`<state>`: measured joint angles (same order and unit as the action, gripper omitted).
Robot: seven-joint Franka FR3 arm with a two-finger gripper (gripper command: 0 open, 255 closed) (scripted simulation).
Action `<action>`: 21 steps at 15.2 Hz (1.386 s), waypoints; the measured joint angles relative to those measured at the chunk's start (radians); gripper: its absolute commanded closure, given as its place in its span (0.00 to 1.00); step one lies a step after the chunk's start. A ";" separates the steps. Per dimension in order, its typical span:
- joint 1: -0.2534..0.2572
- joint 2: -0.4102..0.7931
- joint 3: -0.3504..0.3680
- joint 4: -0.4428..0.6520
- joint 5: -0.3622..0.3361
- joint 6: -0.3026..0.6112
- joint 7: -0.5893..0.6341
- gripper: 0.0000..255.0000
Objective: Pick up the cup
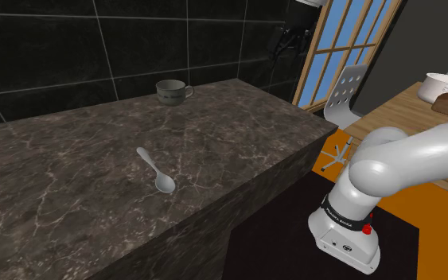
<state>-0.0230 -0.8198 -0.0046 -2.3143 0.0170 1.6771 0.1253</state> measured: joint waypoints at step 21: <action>0.030 0.760 0.086 0.476 0.019 0.187 0.119 0.00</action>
<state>0.0069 -0.0596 0.0815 -1.8384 0.0361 1.8646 0.2440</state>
